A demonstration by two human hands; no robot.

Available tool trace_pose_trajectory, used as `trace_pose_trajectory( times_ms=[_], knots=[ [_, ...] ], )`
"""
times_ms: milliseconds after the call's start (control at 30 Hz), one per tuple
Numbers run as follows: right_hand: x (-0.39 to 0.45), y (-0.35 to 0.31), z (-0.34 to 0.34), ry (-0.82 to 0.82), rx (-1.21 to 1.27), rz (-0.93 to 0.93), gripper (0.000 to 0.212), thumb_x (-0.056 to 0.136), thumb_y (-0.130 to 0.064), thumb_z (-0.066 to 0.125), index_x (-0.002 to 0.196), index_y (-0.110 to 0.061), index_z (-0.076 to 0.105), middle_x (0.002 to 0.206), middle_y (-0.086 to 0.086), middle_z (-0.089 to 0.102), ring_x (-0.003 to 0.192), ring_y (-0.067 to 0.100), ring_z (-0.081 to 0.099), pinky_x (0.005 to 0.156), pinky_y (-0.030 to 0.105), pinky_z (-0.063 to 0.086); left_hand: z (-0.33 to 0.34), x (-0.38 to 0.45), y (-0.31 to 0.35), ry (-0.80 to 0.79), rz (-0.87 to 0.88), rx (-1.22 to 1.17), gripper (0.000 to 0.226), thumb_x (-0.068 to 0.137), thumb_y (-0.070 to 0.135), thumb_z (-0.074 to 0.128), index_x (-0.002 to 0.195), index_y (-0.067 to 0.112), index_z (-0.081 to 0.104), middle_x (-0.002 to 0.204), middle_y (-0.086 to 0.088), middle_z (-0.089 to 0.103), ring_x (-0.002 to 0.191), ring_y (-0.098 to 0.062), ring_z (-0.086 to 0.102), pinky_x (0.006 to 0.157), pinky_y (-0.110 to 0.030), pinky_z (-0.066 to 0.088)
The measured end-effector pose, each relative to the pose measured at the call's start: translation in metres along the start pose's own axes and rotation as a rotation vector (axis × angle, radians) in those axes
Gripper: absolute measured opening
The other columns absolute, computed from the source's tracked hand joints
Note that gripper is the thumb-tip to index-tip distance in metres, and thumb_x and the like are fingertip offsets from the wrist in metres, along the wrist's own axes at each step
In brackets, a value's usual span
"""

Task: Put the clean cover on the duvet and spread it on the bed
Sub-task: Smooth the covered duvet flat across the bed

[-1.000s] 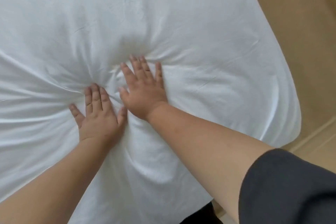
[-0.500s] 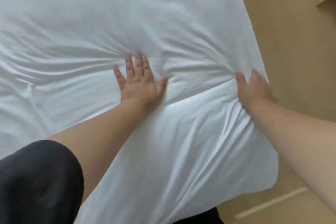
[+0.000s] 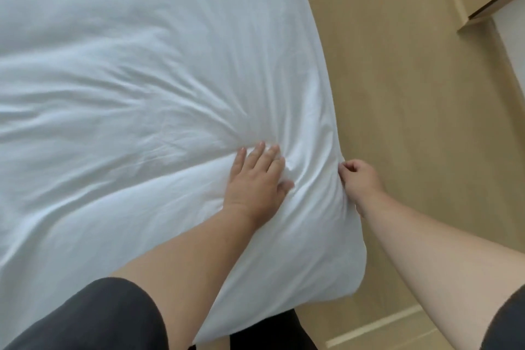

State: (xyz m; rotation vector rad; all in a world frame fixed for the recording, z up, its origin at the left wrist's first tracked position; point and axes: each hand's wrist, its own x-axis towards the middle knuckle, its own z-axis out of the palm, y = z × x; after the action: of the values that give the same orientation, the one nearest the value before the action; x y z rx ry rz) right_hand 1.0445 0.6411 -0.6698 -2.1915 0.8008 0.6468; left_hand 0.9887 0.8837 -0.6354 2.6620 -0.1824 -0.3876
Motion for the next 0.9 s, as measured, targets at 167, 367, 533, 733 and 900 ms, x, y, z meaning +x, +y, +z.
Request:
trace_pose_trajectory(
  times_ms=[167, 367, 533, 733, 900],
  knots=[
    [-0.002, 0.0, -0.005, 0.273, 0.093, 0.011, 0.023, 0.095, -0.03, 0.061, 0.075, -0.02, 0.06, 0.078, -0.004, 0.065, 0.084, 0.028, 0.063, 0.081, 0.038, 0.053, 0.002, 0.003, 0.014, 0.238, -0.059, -0.037, 0.014, 0.09, 0.015, 0.07, 0.102, 0.008, 0.074, 0.112, -0.002, 0.071, 0.12, -0.032, 0.061, 0.116, -0.054, 0.03],
    [0.016, 0.015, -0.047, 0.405, 0.008, -0.03, 0.021, 0.102, -0.029, 0.049, 0.09, -0.014, 0.057, 0.079, 0.0, 0.054, 0.081, 0.029, 0.054, 0.073, 0.034, 0.04, -0.006, 0.012, 0.054, 0.44, 0.017, -0.192, 0.008, 0.082, 0.0, 0.068, 0.076, 0.003, 0.064, 0.081, -0.009, 0.064, 0.077, -0.034, 0.058, 0.077, -0.039, 0.048],
    [0.032, 0.042, -0.056, 0.348, -0.158, -0.004, 0.02, 0.105, -0.026, 0.047, 0.093, -0.013, 0.055, 0.09, 0.008, 0.055, 0.085, 0.029, 0.048, 0.076, 0.034, 0.035, 0.014, 0.027, 0.072, 0.189, -0.02, -0.104, 0.008, 0.094, 0.006, 0.06, 0.089, 0.004, 0.066, 0.095, -0.01, 0.066, 0.096, -0.037, 0.058, 0.092, -0.041, 0.04],
    [0.023, 0.013, -0.019, 0.254, -0.266, 0.095, 0.023, 0.097, -0.02, 0.055, 0.117, -0.011, 0.058, 0.127, 0.019, 0.06, 0.119, 0.04, 0.056, 0.096, 0.045, 0.045, 0.023, -0.019, 0.048, 0.074, 0.129, -0.053, 0.037, 0.097, 0.025, 0.055, 0.129, 0.007, 0.06, 0.142, -0.007, 0.055, 0.14, -0.029, 0.04, 0.123, -0.045, 0.022],
    [-0.052, -0.064, 0.023, 0.486, -0.052, -0.494, 0.039, 0.084, -0.009, 0.057, 0.122, 0.0, 0.06, 0.132, 0.021, 0.057, 0.127, 0.042, 0.05, 0.103, 0.046, 0.036, -0.015, -0.105, -0.017, 0.257, 0.007, -0.008, 0.045, 0.095, 0.029, 0.053, 0.134, 0.007, 0.054, 0.149, -0.013, 0.051, 0.144, -0.032, 0.04, 0.12, -0.054, 0.028]
  ],
)
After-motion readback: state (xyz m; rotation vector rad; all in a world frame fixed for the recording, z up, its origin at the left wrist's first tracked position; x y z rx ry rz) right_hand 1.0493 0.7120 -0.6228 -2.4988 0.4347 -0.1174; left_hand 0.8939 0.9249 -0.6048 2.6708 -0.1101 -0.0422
